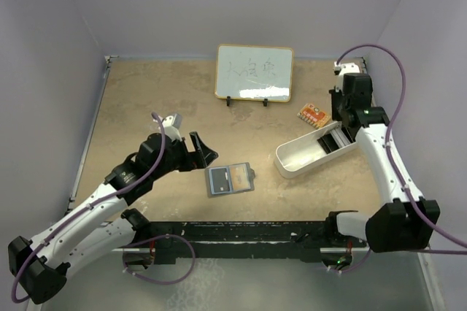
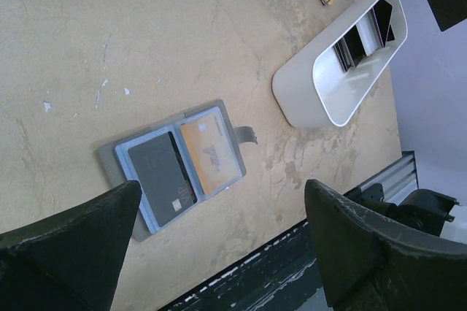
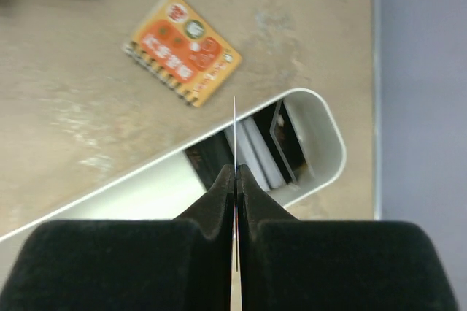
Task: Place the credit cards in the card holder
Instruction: Pick up the credit card from the storage box.
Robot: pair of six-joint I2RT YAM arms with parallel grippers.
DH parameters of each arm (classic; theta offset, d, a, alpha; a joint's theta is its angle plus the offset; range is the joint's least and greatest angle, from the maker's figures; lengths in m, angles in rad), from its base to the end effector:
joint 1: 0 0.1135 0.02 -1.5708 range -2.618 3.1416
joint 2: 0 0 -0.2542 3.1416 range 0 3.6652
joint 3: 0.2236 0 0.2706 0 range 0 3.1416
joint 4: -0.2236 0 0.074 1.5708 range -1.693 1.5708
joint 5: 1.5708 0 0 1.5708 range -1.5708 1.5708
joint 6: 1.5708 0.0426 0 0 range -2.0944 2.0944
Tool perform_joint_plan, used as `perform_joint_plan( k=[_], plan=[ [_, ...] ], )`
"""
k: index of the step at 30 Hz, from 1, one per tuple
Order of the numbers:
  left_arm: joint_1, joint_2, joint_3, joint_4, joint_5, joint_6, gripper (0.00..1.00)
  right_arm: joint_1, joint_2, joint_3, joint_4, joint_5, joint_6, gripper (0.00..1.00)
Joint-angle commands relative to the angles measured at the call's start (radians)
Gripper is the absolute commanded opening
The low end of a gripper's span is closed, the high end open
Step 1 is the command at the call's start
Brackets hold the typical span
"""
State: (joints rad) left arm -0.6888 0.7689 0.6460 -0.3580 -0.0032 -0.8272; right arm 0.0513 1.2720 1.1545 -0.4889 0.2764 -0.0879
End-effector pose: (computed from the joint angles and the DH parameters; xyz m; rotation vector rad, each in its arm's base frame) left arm 0.1621 -0.1333 0.2635 -0.1533 2.1810 -0.9086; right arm 0.3089 0.0042 0.3196 0.0067 2.1686 -0.3215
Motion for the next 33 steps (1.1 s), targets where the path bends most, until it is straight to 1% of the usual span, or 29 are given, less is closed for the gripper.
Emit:
perform_joint_plan(
  k=[1,4,5,7,11,15,17,21,25,27,33],
  plan=[
    [-0.001,0.004,0.008,0.08,0.035,-0.04,0.89,0.002,-0.089,0.027,-0.006,-0.236,0.197,0.0],
    [-0.001,0.01,0.01,0.093,0.041,-0.045,0.88,0.005,-0.127,-0.01,0.036,-0.401,0.306,0.0],
    [-0.001,0.012,0.007,0.104,0.046,-0.049,0.87,0.009,-0.143,-0.029,0.055,-0.485,0.35,0.0],
    [-0.001,0.013,0.001,0.129,0.053,-0.066,0.85,0.019,-0.167,-0.083,0.114,-0.607,0.467,0.0],
    [-0.001,0.018,-0.021,0.222,0.092,-0.156,0.83,0.083,-0.216,-0.201,0.244,-0.724,0.656,0.0],
    [-0.002,0.02,-0.053,0.331,0.118,-0.27,0.79,0.202,-0.26,-0.297,0.392,-0.736,0.794,0.0],
    [-0.002,0.019,-0.072,0.374,0.115,-0.318,0.77,0.236,-0.277,-0.334,0.471,-0.752,0.87,0.0],
    [-0.001,0.016,-0.112,0.449,0.091,-0.396,0.74,0.248,-0.309,-0.402,0.639,-0.81,1.01,0.0],
    [-0.001,0.023,-0.151,0.585,0.098,-0.483,0.72,0.249,-0.317,-0.406,0.692,-0.847,1.063,0.0],
    [-0.001,0.031,-0.16,0.639,0.099,-0.513,0.71,0.249,-0.326,-0.421,0.748,-0.858,1.118,0.0],
    [-0.001,0.093,-0.163,0.762,0.086,-0.555,0.72,0.257,-0.328,-0.513,0.965,-0.815,1.299,0.0]
  ],
)
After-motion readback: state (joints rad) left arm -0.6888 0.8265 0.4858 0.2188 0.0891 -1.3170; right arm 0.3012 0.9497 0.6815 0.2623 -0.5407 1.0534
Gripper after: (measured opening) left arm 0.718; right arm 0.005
